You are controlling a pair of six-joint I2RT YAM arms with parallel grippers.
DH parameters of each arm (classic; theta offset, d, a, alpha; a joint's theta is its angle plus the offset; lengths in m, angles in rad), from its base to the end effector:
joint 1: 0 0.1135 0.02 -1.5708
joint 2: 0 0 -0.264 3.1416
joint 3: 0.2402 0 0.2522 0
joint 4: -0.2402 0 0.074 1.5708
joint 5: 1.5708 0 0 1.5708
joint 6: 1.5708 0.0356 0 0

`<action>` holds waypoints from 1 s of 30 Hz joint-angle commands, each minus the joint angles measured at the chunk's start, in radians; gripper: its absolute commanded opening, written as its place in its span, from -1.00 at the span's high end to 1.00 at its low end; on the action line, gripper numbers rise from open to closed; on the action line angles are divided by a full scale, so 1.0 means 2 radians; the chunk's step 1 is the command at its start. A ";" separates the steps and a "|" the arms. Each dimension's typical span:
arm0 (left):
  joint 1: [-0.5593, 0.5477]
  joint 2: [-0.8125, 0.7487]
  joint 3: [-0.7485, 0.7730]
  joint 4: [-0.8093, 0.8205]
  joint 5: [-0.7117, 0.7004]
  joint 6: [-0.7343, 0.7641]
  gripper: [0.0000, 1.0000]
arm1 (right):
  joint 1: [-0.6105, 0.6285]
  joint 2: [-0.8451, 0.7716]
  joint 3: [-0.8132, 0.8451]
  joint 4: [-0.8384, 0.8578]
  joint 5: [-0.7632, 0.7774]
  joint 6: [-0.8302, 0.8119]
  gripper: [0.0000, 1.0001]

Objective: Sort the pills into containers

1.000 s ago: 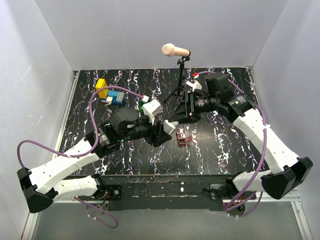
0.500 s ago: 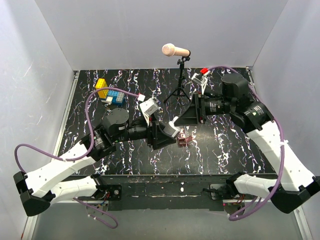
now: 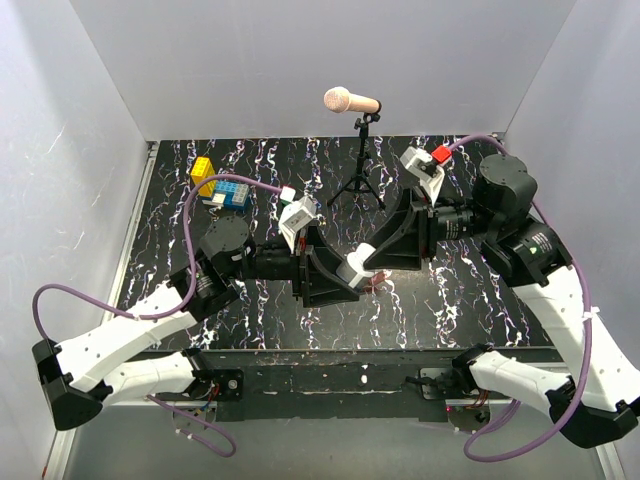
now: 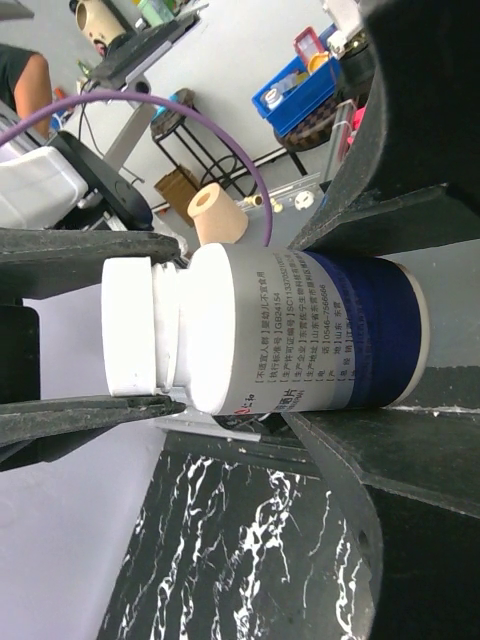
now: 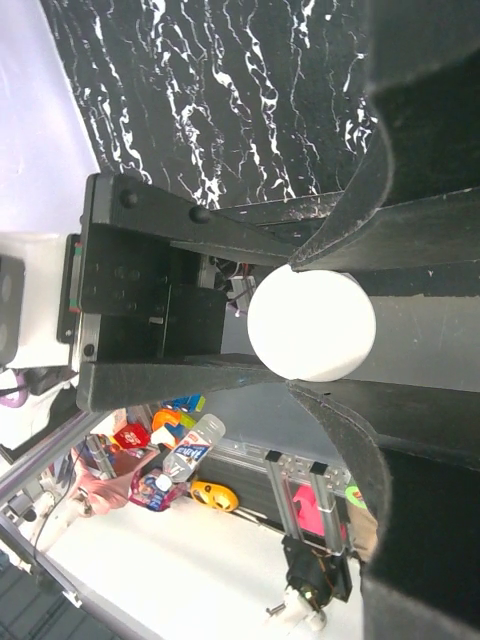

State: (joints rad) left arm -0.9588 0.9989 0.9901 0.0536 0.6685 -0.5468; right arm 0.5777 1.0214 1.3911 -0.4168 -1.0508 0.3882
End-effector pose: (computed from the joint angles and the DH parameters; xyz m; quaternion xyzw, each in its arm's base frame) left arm 0.1109 -0.1964 0.3979 0.3656 0.5905 -0.6323 0.3433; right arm 0.1343 0.1244 0.4788 -0.4039 0.5904 0.5987 0.3603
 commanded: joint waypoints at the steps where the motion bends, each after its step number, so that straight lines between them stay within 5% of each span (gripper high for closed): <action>1: -0.002 0.008 0.000 0.013 0.046 -0.011 1.00 | 0.000 -0.016 0.009 0.060 -0.033 -0.021 0.97; 17: -0.002 -0.006 -0.015 0.027 0.040 -0.011 1.00 | 0.000 -0.029 0.004 0.060 -0.014 -0.042 0.97; 30: -0.002 -0.012 -0.020 0.019 0.022 -0.001 1.00 | 0.000 -0.054 -0.006 0.044 0.128 -0.028 0.97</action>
State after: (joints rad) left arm -0.9588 1.0039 0.9504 0.0986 0.7219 -0.5686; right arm 0.5781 0.9211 1.3903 -0.3584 -0.9127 0.3199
